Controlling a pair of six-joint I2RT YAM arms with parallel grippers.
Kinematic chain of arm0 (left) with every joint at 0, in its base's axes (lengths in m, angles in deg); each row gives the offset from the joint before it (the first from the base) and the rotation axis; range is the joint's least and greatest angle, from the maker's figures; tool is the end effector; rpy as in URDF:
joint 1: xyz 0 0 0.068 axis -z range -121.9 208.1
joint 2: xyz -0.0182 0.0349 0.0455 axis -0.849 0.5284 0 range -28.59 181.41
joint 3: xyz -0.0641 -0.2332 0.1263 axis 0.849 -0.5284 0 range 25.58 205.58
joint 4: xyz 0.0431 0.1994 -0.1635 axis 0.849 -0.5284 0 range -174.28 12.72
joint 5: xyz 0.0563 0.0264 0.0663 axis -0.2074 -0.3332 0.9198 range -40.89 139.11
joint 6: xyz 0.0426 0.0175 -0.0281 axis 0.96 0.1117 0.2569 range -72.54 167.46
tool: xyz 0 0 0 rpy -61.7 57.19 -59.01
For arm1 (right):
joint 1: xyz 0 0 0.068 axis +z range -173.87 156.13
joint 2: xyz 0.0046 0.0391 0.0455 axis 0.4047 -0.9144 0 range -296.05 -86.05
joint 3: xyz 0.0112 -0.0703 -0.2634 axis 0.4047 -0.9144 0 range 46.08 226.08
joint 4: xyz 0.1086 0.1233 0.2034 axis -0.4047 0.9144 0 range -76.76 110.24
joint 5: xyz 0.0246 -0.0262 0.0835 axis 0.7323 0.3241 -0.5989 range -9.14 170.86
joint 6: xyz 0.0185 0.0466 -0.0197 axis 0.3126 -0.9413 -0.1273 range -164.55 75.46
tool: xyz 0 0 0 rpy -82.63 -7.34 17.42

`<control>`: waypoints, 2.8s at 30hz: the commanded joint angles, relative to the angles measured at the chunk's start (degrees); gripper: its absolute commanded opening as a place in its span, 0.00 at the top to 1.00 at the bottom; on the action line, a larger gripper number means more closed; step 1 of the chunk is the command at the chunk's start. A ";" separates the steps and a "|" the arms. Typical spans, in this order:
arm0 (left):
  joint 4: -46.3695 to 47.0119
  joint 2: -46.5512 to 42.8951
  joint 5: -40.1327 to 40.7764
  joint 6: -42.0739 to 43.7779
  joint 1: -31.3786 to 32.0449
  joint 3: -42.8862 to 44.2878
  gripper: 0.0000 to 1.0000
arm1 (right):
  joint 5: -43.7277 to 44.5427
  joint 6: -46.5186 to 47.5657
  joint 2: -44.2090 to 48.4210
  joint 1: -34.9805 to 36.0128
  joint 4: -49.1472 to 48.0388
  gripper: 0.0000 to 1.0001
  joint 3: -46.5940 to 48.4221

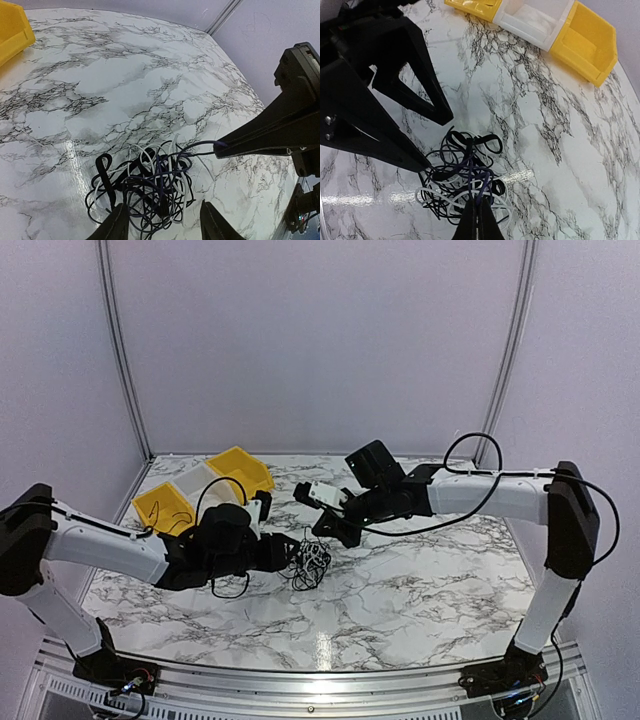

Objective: Untangle the cables

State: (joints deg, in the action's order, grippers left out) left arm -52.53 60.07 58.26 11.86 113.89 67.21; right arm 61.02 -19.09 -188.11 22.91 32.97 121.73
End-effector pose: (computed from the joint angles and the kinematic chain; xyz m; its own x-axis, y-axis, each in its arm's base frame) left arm 0.1878 -0.2661 0.1977 -0.6004 -0.1390 -0.7875 0.4724 0.7329 -0.4896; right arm 0.2623 0.2967 0.2390 -0.0820 -0.6777 -0.7308 -0.9766 0.2010 -0.0768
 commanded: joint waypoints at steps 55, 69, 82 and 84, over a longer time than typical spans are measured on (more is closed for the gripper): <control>3.36 -13.75 16.93 -5.05 5.39 -17.36 0.53 | -9.09 -0.23 16.51 0.40 6.95 1.00 7.95; 5.23 -24.90 5.06 21.75 6.81 -6.34 0.39 | -14.09 0.72 8.93 2.46 5.67 1.00 5.46; -10.60 -15.00 -1.43 33.21 5.38 7.01 0.47 | -15.64 2.97 12.50 3.44 5.63 1.00 3.13; -10.60 -14.65 -2.23 33.22 4.92 7.20 0.51 | -16.52 3.34 12.83 3.47 5.85 1.00 3.03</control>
State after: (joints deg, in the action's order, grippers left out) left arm -60.26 44.90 58.50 42.38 119.73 72.74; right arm 46.77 -17.23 -177.75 26.01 38.96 124.88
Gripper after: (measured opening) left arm 0.520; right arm 0.018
